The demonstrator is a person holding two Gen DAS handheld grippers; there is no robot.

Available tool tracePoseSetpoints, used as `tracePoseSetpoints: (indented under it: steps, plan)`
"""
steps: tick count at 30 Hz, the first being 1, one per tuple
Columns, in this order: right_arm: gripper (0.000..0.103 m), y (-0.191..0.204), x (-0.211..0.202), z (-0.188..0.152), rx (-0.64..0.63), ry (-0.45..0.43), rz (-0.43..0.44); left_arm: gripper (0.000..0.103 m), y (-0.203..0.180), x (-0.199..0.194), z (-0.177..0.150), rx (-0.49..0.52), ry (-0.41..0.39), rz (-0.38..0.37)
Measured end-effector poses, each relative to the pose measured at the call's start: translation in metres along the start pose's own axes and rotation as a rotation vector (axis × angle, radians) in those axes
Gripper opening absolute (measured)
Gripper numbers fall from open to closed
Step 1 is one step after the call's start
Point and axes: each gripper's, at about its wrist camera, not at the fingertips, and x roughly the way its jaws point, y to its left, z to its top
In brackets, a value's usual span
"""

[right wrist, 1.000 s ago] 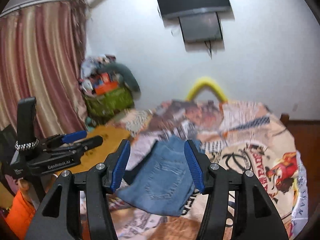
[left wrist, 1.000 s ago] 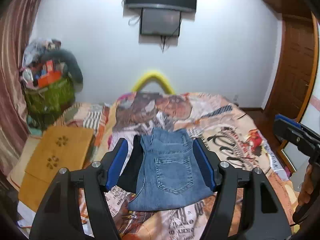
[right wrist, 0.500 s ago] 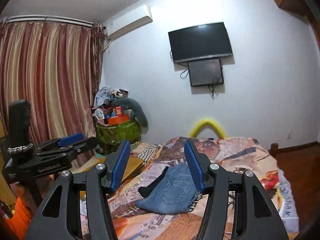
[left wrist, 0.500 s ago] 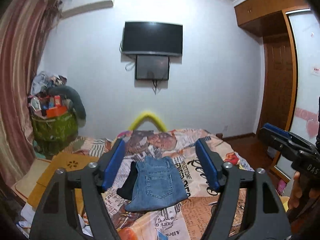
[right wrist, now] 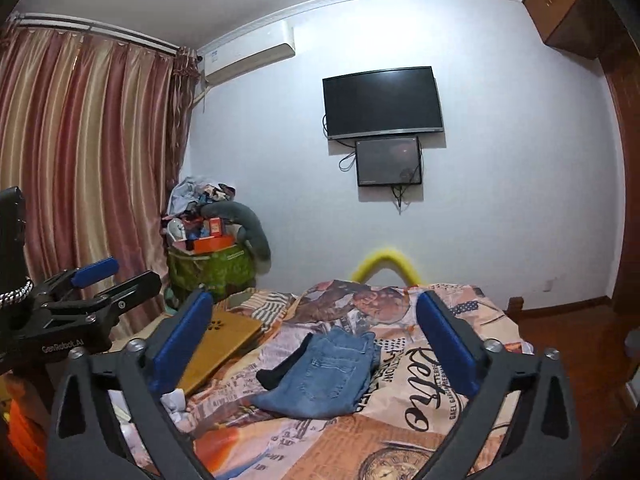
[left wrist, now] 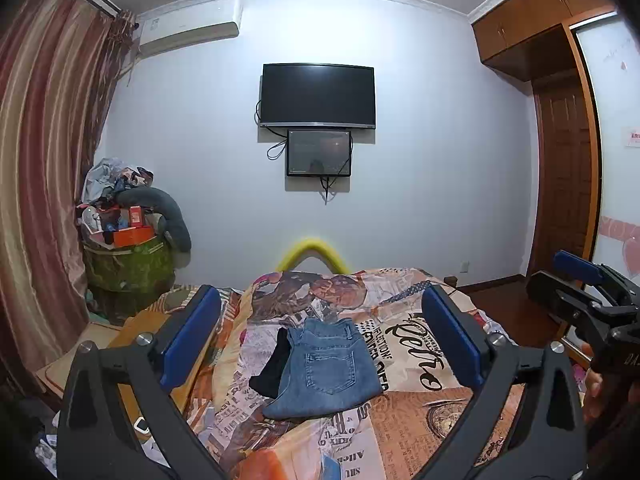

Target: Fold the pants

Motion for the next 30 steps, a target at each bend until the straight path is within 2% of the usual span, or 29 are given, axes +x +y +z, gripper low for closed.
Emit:
tracePoseSetpoints:
  steps: [5, 30]
  plan:
    - [0.102, 0.006, -0.003, -0.004, -0.03, -0.01, -0.02, 0.103, 0.002, -0.002, -0.003, -0.011, 0.008, -0.013]
    - [0.102, 0.005, -0.01, -0.01, -0.019, 0.013, -0.006, 0.103, 0.008, 0.004, -0.009, -0.023, 0.028, -0.025]
